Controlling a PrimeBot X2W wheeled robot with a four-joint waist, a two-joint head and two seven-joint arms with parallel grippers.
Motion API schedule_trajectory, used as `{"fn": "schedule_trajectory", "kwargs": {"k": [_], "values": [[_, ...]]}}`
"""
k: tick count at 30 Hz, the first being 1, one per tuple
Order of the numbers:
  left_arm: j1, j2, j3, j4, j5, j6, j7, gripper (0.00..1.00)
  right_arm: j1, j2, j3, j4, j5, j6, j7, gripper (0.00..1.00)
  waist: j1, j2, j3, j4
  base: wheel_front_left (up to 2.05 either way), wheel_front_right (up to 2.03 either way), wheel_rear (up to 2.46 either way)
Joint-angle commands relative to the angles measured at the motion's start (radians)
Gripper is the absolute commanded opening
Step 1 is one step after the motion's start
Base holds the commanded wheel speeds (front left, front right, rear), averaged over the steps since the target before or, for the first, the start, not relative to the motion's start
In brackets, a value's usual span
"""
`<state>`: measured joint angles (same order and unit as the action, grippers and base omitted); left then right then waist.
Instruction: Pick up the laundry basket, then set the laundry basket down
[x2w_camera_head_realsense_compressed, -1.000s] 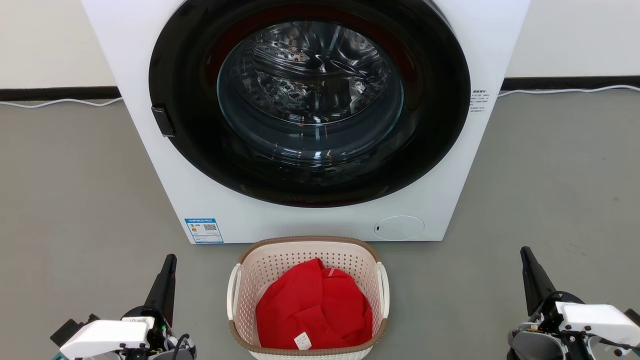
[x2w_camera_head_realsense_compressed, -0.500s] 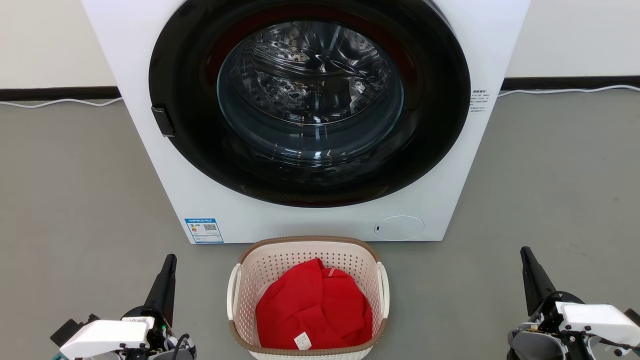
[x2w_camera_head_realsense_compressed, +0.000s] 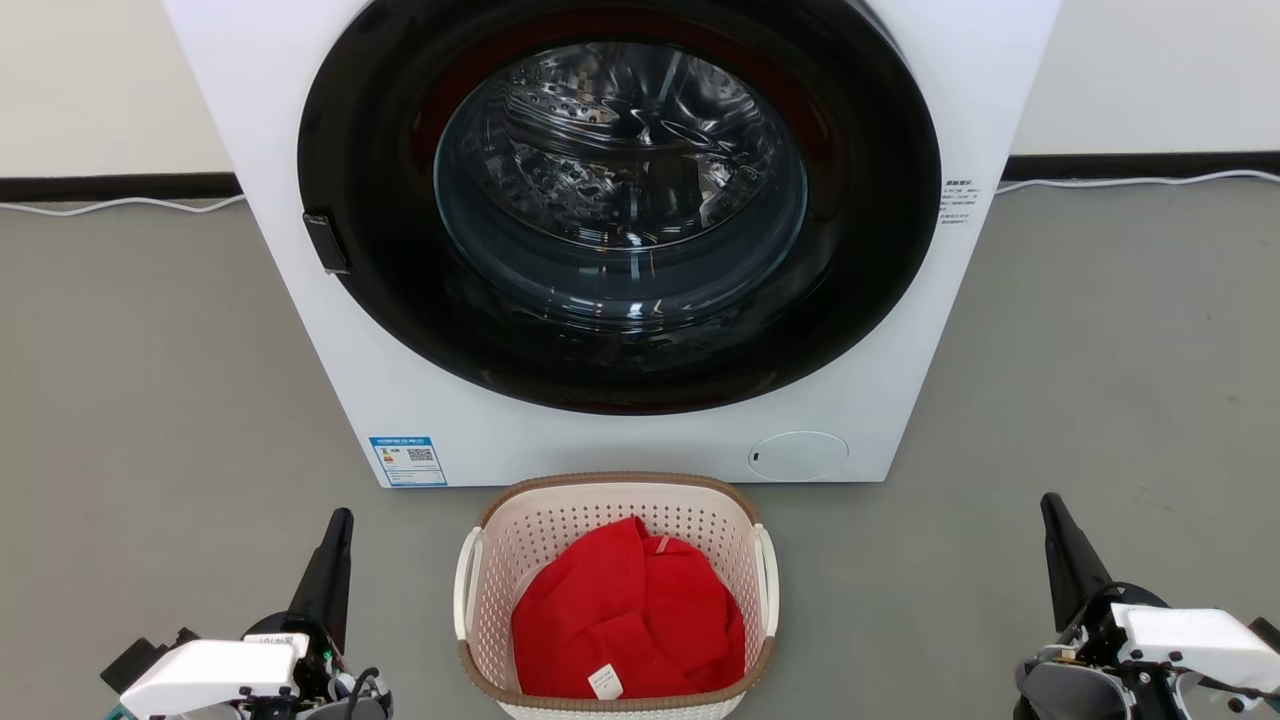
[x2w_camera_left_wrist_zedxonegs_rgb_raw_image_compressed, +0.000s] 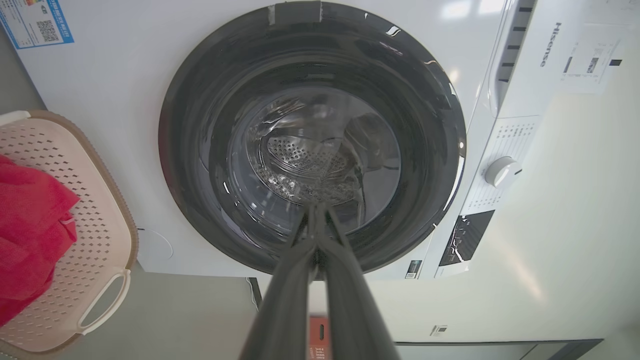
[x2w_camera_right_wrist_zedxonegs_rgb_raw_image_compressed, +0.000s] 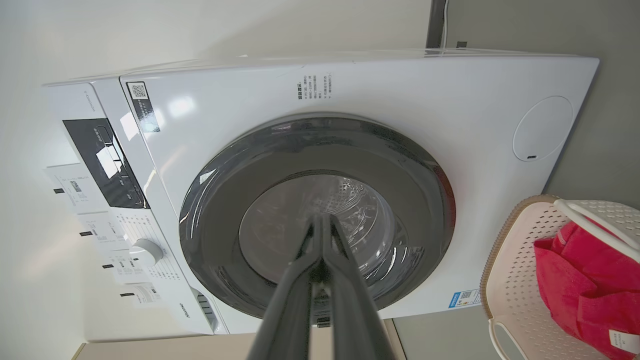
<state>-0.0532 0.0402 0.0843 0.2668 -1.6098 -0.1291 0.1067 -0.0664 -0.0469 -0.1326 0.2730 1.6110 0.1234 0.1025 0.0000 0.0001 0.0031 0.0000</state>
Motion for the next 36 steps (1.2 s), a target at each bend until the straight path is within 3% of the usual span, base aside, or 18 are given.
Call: {"fn": "schedule_trajectory", "kwargs": {"k": [1, 11, 17, 36], "values": [[0.0, 0.0, 0.0, 0.0, 0.0, 0.0, 0.0, 1.0, 0.0, 0.0, 0.0, 0.0, 0.0, 0.0, 0.0, 1.0, 0.0, -0.0001, 0.0, 0.0, 0.0, 0.0, 0.0], [0.02, -0.004, 0.008, 0.018, -0.003, 0.0, -0.007, 1.0, 0.022, 0.004, 0.022, 0.01, -0.007, 0.0, -0.02, 1.0, 0.0023, -0.0001, -0.001, 0.0, 0.0, 0.0, 0.0], [0.019, -0.002, 0.013, 0.006, -0.001, 0.0, -0.011, 1.0, 0.024, 0.004, 0.033, -0.008, -0.012, 0.0, -0.034, 1.0, 0.0002, -0.0001, 0.001, -0.001, 0.0, 0.0, 0.0], [0.02, 0.045, -0.018, -0.063, 0.08, 0.0, -0.082, 1.0, 0.022, 0.002, 0.075, -0.077, -0.109, 0.001, -0.092, 1.0, 0.0, -0.0001, 0.003, -0.002, 0.0, 0.0, 0.0]]}}
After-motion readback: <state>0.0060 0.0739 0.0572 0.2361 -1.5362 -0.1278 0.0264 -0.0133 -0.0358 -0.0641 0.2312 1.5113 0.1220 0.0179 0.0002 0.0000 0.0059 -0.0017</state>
